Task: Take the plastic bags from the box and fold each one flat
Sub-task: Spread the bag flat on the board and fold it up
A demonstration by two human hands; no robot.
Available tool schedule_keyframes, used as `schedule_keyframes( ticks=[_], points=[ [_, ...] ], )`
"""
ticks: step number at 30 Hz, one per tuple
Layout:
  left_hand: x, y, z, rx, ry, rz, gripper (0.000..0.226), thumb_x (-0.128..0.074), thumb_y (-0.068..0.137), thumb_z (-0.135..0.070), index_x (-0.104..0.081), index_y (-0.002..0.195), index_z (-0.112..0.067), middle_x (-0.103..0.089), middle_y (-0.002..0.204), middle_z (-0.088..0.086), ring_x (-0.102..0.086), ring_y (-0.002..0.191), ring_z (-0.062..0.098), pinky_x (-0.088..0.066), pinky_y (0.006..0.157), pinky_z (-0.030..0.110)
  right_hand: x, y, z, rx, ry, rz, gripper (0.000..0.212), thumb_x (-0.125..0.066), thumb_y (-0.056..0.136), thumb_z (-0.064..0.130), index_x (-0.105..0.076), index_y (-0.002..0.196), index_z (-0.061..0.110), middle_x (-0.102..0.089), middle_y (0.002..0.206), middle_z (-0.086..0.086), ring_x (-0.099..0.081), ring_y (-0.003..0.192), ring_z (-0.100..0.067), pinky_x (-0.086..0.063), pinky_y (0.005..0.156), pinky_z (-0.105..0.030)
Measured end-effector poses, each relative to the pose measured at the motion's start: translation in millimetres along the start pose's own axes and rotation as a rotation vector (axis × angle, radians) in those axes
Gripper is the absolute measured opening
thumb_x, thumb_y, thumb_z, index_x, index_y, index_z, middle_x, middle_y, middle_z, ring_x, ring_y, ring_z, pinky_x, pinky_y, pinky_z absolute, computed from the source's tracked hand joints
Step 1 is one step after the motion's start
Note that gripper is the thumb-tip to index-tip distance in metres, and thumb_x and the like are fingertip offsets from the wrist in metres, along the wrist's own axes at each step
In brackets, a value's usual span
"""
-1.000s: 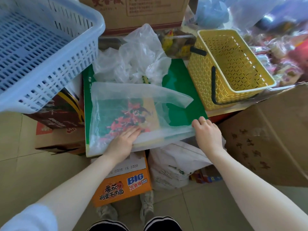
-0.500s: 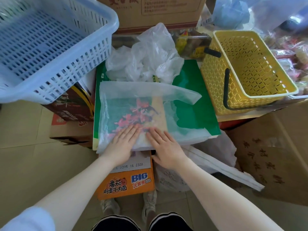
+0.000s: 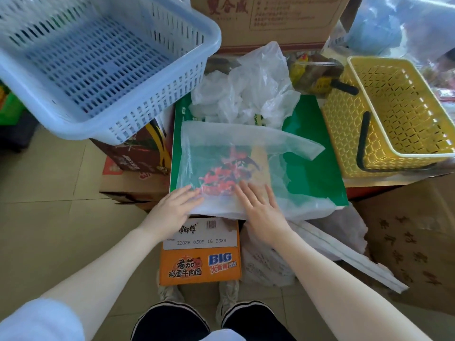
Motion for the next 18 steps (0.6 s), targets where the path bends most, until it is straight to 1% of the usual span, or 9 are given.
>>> schedule_keyframes(
  ticks=[2, 3, 5, 6, 9, 11, 13, 16, 18],
  points=[
    [18, -2, 1, 0.061, -0.180, -0.096, 0.048, -0.061, 0.078, 0.010, -0.061, 0.119, -0.016, -0.049, 0.135, 0.001, -0.033, 0.132, 0.026, -0.025, 0.109, 0.047, 0, 7, -5, -0.057, 0.094, 0.039, 0.079, -0.047, 0.082, 0.005, -0.007, 0.149, 0.012, -0.027, 0.152, -0.012, -0.018, 0.143, -0.026, 0.002, 0.119, -0.042],
    [28, -3, 3, 0.131, -0.319, -0.143, 0.043, -0.059, 0.081, 0.007, -0.063, 0.117, -0.018, -0.050, 0.131, -0.004, -0.034, 0.131, 0.019, -0.025, 0.110, 0.042, 3, 10, -9, -0.079, 0.141, 0.045, 0.070, -0.046, 0.082, 0.003, -0.018, 0.146, 0.009, -0.044, 0.141, -0.015, -0.031, 0.137, -0.028, -0.010, 0.118, -0.040],
    [40, -8, 6, 0.272, -0.575, -0.185, 0.034, -0.060, 0.086, -0.005, -0.063, 0.115, -0.022, -0.054, 0.121, -0.013, -0.044, 0.120, 0.006, -0.034, 0.107, 0.030, 12, 12, -15, -0.122, 0.216, 0.093, 0.046, -0.042, 0.090, 0.008, -0.033, 0.134, 0.010, -0.061, 0.116, -0.018, -0.052, 0.117, -0.034, -0.039, 0.102, -0.039],
    [44, -10, 8, 0.317, -0.628, -0.167, 0.033, -0.061, 0.087, -0.012, -0.061, 0.117, -0.026, -0.054, 0.119, -0.016, -0.047, 0.115, 0.001, -0.036, 0.102, 0.024, 15, 11, -16, -0.138, 0.274, 0.145, 0.037, -0.040, 0.095, 0.015, -0.036, 0.132, 0.011, -0.062, 0.114, -0.019, -0.056, 0.109, -0.034, -0.045, 0.090, -0.038],
    [46, -17, 13, 0.360, -0.661, -0.064, 0.041, -0.065, 0.084, -0.021, -0.050, 0.119, -0.036, -0.054, 0.117, -0.021, -0.048, 0.111, -0.001, -0.035, 0.093, 0.018, 23, 9, -16, -0.139, 0.422, 0.244, 0.031, -0.039, 0.099, 0.023, -0.046, 0.126, 0.009, -0.059, 0.118, -0.012, -0.055, 0.106, -0.029, -0.040, 0.078, -0.032],
    [42, -19, 20, 0.358, -0.676, -0.030, 0.037, -0.065, 0.084, -0.024, -0.050, 0.115, -0.037, -0.058, 0.117, -0.017, -0.051, 0.112, 0.004, -0.037, 0.093, 0.022, 31, 9, -18, -0.127, 0.478, 0.220, 0.014, -0.041, 0.099, 0.023, -0.050, 0.092, 0.015, -0.058, 0.091, -0.004, -0.053, 0.089, -0.026, -0.034, 0.065, -0.030],
    [35, -16, 23, 0.358, -0.675, 0.025, 0.035, -0.063, 0.085, -0.028, -0.053, 0.118, -0.031, -0.058, 0.122, -0.012, -0.051, 0.116, 0.008, -0.038, 0.095, 0.026, 37, 11, -19, -0.123, 0.500, 0.211, 0.024, -0.043, 0.098, 0.022, -0.041, 0.075, 0.016, -0.047, 0.072, 0.001, -0.046, 0.073, -0.023, -0.030, 0.059, -0.030],
    [31, -5, 19, 0.318, -0.630, 0.070, 0.049, -0.058, 0.086, -0.034, -0.049, 0.131, -0.016, -0.052, 0.132, -0.004, -0.045, 0.124, 0.011, -0.035, 0.103, 0.029, 49, 15, -26, -0.138, 0.536, 0.169, 0.025, -0.044, 0.098, 0.022, -0.043, 0.073, 0.016, -0.045, 0.067, 0.005, -0.044, 0.067, -0.020, -0.030, 0.059, -0.029],
    [36, 6, 12, 0.269, -0.620, 0.039, 0.049, -0.049, 0.088, -0.038, -0.050, 0.127, -0.008, -0.062, 0.117, -0.004, -0.056, 0.108, 0.003, -0.041, 0.092, 0.019, 58, 19, -35, -0.167, 0.559, 0.095, 0.031, -0.044, 0.098, 0.023, -0.043, 0.067, 0.019, -0.045, 0.067, 0.004, -0.043, 0.066, -0.018, -0.030, 0.057, -0.023]
  ],
)
Point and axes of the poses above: each hand's wrist, its own y-axis towards the middle knuckle, its own x-axis out of the back of the hand, z = x × y, the point moved 8 cm from there along y, towards the middle knuckle
